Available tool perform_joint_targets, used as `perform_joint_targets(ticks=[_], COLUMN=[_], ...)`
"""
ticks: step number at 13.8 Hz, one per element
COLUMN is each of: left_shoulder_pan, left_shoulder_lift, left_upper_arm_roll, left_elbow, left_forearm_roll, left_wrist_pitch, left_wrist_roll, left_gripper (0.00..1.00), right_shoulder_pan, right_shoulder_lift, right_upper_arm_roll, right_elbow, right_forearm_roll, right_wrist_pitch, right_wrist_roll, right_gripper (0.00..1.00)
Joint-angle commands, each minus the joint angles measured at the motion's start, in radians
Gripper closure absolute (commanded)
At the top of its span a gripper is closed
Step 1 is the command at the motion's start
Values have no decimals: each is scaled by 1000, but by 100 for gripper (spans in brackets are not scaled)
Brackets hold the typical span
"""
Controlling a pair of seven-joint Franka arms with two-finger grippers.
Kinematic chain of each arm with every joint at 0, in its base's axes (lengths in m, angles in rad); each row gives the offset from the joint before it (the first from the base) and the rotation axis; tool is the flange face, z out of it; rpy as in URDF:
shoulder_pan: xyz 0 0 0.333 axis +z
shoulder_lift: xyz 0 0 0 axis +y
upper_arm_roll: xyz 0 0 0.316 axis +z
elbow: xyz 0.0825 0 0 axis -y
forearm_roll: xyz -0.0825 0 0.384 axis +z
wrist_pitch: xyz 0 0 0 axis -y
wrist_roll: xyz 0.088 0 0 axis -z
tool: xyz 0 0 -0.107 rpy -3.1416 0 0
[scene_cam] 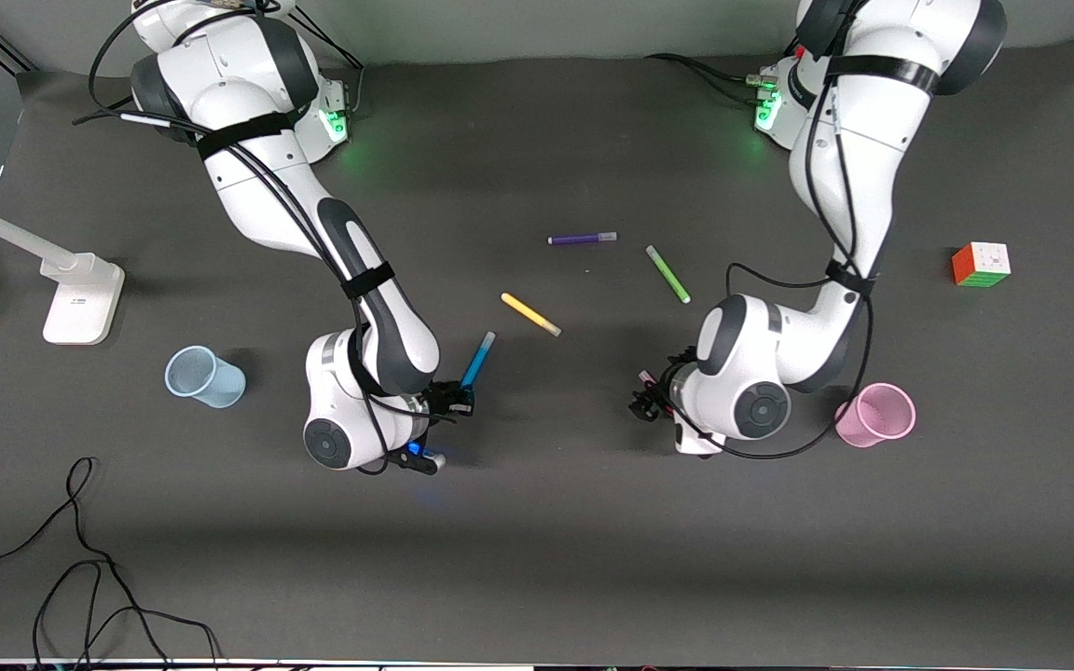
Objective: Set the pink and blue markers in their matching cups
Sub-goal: 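Grasp the blue marker with the right gripper while the left gripper grasps the pink marker, then carry the blue marker to the blue cup while the left gripper carries pink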
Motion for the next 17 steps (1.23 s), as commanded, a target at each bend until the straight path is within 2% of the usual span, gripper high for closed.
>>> perform_joint_targets(ticks=[1, 2, 3, 7, 9, 11, 13, 14, 16, 17], left_shoulder_pan=[-15, -15, -15, -12, -12, -12, -12, -12, -12, -12], left_shoulder_lift=[10, 10, 12, 18, 22, 25, 33, 33, 32, 29], left_upper_arm_roll=[8, 8, 8, 8, 8, 8, 8, 8, 8, 8], left_elbow=[5, 3, 2, 3, 3, 3, 3, 3, 5, 6], left_forearm_roll=[-8, -7, -7, -7, -7, -7, -8, -8, -8, -8], left_wrist_pitch=[4, 4, 4, 11, 17, 25, 31, 31, 30, 28], left_wrist_roll=[-25, -22, -18, -10, -10, -10, -10, -10, -10, -10], left_gripper=[15, 17, 25, 58, 60, 64, 65, 71, 100, 100], right_shoulder_pan=[8, 8, 6, 3, -11, -23, -20, -18, -18, -17], right_shoulder_lift=[36, 34, 33, -16, -88, -195, -293, -336, -421, -462], right_upper_arm_roll=[-4, -4, -4, -7, -20, -55, -139, -191, -289, -337], right_elbow=[33, 33, 33, 33, 35, -2, -82, -117, -168, -191], right_forearm_roll=[35, 35, 35, 15, -51, -166, -229, -269, -350, -378], right_wrist_pitch=[23, 23, 22, -4, -125, -202, -207, -207, -204, -198], right_wrist_roll=[8, 8, 8, 10, 5, -21, -129, -207, -390, -471], right_gripper=[83, 91, 97, 100, 100, 100, 100, 100, 100, 100])
